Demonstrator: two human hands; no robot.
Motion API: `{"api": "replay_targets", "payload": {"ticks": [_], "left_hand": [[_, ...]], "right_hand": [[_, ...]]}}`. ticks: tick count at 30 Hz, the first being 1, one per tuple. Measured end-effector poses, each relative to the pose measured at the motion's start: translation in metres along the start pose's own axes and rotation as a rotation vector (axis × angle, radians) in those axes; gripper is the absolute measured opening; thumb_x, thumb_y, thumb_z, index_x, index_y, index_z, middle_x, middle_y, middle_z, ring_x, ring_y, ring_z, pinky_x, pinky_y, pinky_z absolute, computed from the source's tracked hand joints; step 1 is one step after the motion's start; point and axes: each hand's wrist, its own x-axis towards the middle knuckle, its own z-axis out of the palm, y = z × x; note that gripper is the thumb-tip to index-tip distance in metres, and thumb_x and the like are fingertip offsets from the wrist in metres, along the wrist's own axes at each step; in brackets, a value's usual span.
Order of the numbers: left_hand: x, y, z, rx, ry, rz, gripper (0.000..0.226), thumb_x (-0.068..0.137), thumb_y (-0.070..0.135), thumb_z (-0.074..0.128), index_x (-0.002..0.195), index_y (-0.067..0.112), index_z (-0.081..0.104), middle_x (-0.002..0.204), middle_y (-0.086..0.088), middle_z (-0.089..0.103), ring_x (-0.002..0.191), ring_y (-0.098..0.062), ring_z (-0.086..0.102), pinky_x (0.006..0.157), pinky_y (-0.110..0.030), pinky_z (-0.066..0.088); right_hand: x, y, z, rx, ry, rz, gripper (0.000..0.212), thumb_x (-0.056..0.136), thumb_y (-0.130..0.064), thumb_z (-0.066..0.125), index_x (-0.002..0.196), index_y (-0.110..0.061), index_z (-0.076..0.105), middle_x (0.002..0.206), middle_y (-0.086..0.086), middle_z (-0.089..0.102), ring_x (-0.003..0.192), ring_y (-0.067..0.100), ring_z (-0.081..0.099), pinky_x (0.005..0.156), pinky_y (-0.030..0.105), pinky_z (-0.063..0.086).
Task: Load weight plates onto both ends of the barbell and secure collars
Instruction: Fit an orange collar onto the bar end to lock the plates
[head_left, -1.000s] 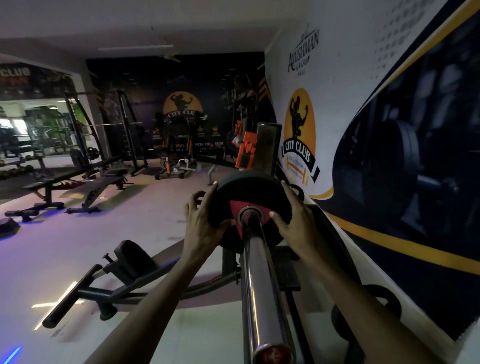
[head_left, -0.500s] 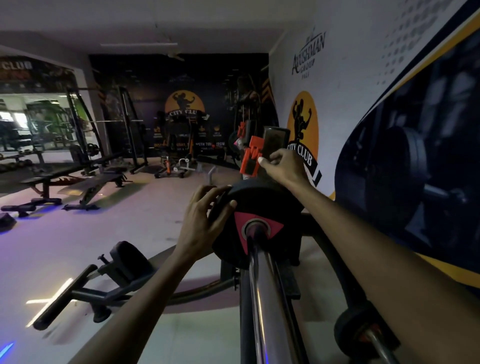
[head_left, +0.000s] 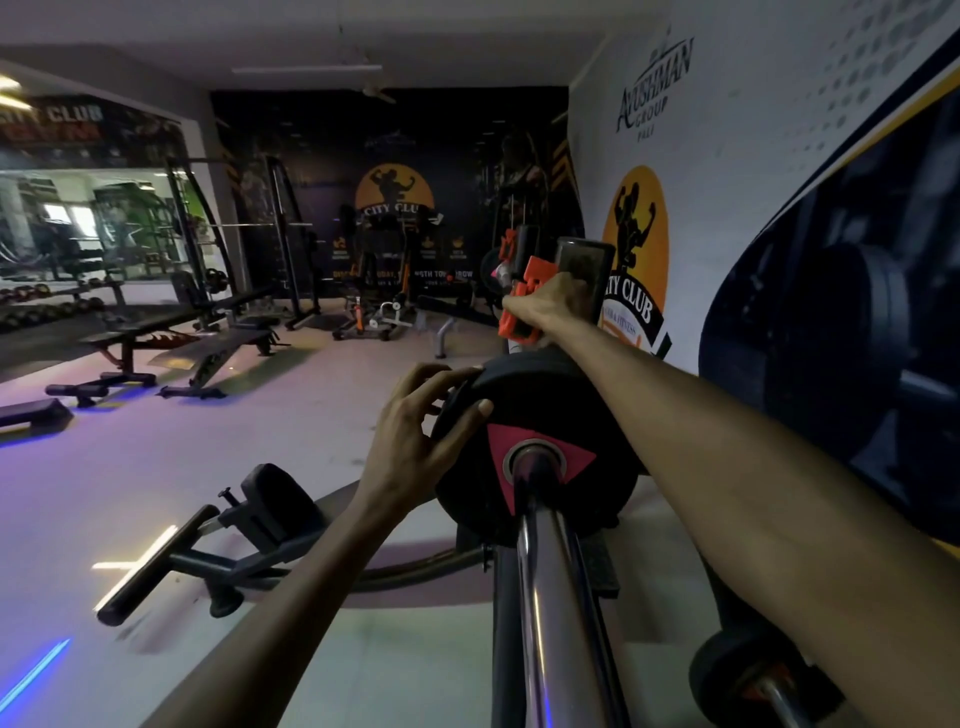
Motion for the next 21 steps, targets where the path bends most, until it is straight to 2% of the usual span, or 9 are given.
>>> {"api": "replay_targets", "payload": {"ticks": [2, 3, 5, 7, 9, 12, 17, 21], "left_hand": [[0.001, -0.001, -0.001, -0.001, -0.002, 0.004, 0.048, 0.096, 0.05, 0.064, 0.136, 0.023, 0.064, 0.124, 0.005, 0.055, 0.109, -0.009, 0.061, 0.086, -0.032, 0.06], [0.0, -0.001, -0.001, -0.005, -0.001, 0.004, 0.046, 0.097, 0.048, 0.065, 0.135, 0.023, 0.064, 0.124, 0.005, 0.055, 0.109, -0.009, 0.062, 0.086, -0.031, 0.06], [0.0, 0.001, -0.002, -0.011, -0.004, -0.002, 0.043, 0.098, 0.043, 0.068, 0.135, 0.021, 0.065, 0.124, 0.004, 0.055, 0.108, -0.008, 0.062, 0.086, -0.03, 0.06], [0.0, 0.004, -0.004, -0.017, -0.01, -0.004, 0.043, 0.098, 0.042, 0.068, 0.135, 0.02, 0.065, 0.125, 0.004, 0.056, 0.109, -0.009, 0.062, 0.087, -0.032, 0.061], [-0.001, 0.006, -0.006, -0.043, -0.022, -0.008, 0.043, 0.097, 0.044, 0.068, 0.133, 0.02, 0.065, 0.125, 0.006, 0.057, 0.11, -0.008, 0.063, 0.088, -0.033, 0.061], [-0.003, 0.009, -0.011, -0.115, 0.012, -0.07, 0.04, 0.097, 0.04, 0.069, 0.132, 0.021, 0.063, 0.121, 0.007, 0.062, 0.108, -0.008, 0.065, 0.088, -0.038, 0.061], [-0.002, 0.032, -0.026, -0.317, 0.144, -0.235, 0.043, 0.102, 0.045, 0.059, 0.135, 0.018, 0.057, 0.12, 0.007, 0.067, 0.107, -0.004, 0.067, 0.093, -0.036, 0.06], [-0.008, 0.065, -0.036, -0.475, 0.061, -0.208, 0.044, 0.105, 0.048, 0.05, 0.136, 0.018, 0.059, 0.13, 0.001, 0.069, 0.119, -0.014, 0.068, 0.103, -0.044, 0.055]], "right_hand": [[0.004, -0.008, -0.001, 0.019, 0.024, -0.028, 0.038, 0.074, -0.04, 0.083, 0.08, -0.016, 0.054, 0.099, 0.01, 0.07, 0.077, 0.027, 0.072, 0.051, 0.035, 0.059], [0.007, -0.013, -0.001, 0.04, 0.022, -0.048, 0.039, 0.072, -0.042, 0.084, 0.079, -0.018, 0.053, 0.1, 0.009, 0.071, 0.078, 0.026, 0.072, 0.058, 0.037, 0.062], [0.009, -0.024, -0.004, 0.106, -0.03, -0.091, 0.045, 0.07, -0.043, 0.083, 0.097, -0.014, 0.063, 0.102, 0.009, 0.071, 0.082, 0.025, 0.073, 0.061, 0.035, 0.064], [0.0, -0.031, -0.014, 0.184, -0.136, -0.11, 0.051, 0.077, -0.037, 0.082, 0.114, -0.008, 0.063, 0.103, 0.008, 0.071, 0.088, 0.024, 0.074, 0.067, 0.037, 0.065], [-0.013, -0.03, -0.025, 0.261, -0.234, -0.145, 0.042, 0.082, -0.029, 0.082, 0.113, -0.005, 0.066, 0.102, 0.008, 0.073, 0.09, 0.024, 0.076, 0.076, 0.04, 0.065], [-0.043, -0.017, -0.047, 0.392, -0.332, -0.221, 0.037, 0.08, -0.026, 0.086, 0.108, -0.006, 0.072, 0.099, 0.01, 0.078, 0.087, 0.022, 0.078, 0.077, 0.042, 0.065], [-0.121, 0.022, -0.093, 0.621, -0.444, -0.283, 0.041, 0.084, -0.023, 0.084, 0.119, -0.007, 0.071, 0.113, 0.009, 0.076, 0.103, 0.023, 0.075, 0.091, 0.044, 0.061], [-0.174, 0.049, -0.122, 0.744, -0.453, -0.282, 0.041, 0.089, -0.019, 0.078, 0.127, -0.008, 0.067, 0.121, 0.01, 0.074, 0.112, 0.026, 0.072, 0.097, 0.046, 0.057]]}}
